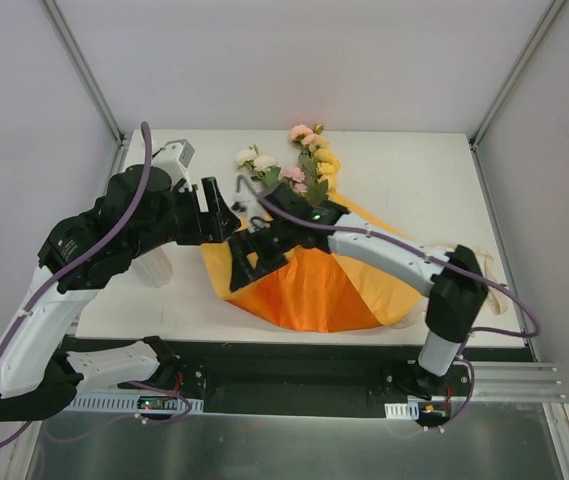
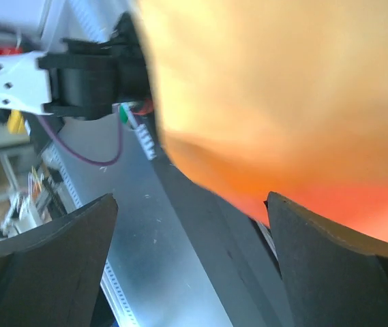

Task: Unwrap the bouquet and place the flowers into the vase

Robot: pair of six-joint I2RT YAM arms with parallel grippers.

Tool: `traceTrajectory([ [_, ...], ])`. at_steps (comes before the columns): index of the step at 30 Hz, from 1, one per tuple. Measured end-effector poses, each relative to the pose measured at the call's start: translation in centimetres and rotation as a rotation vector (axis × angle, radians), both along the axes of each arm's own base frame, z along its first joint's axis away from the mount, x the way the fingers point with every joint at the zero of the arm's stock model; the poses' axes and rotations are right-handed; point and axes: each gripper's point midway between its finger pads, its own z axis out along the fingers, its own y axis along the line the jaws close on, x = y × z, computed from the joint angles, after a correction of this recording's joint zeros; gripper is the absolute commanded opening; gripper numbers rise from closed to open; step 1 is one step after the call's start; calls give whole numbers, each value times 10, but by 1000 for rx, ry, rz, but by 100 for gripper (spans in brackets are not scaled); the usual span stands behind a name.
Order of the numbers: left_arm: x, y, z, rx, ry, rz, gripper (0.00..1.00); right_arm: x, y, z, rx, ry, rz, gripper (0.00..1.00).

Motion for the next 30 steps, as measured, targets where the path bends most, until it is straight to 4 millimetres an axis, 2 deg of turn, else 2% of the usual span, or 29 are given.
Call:
traceTrajectory([
  [3, -3, 6, 2, -14, -11, 18, 71, 42, -55, 7, -24, -18, -153, 95],
  [6, -7, 10, -4, -18, 4, 30, 73, 105, -134, 15, -54, -76, -398, 96],
  [8, -7, 9, -7, -15, 17, 32, 73, 141, -183, 12, -110, -109, -541, 96],
  [11, -7, 3, -13, -12, 50, 16, 73, 168, -235, -11, -216, -84, -657, 95],
  [13, -7, -4, -18, -6, 78, -3, 74, 175, -256, -37, -271, -10, -683, 95],
  [16, -7, -12, -29, 10, 125, -28, 74, 167, -266, -77, -319, 136, -666, 94],
  [18, -8, -16, -33, 13, 142, -41, 74, 152, -258, -97, -313, 242, -622, 94],
  [20, -8, -18, -35, 14, 153, -50, 74, 133, -246, -105, -293, 319, -570, 94],
  [26, -6, -27, -43, 24, 188, -70, 74, 86, -207, -90, -169, 407, -405, 94],
  [30, -4, -35, -50, 36, 220, -86, 73, 47, -204, -72, -134, 403, -334, 94],
])
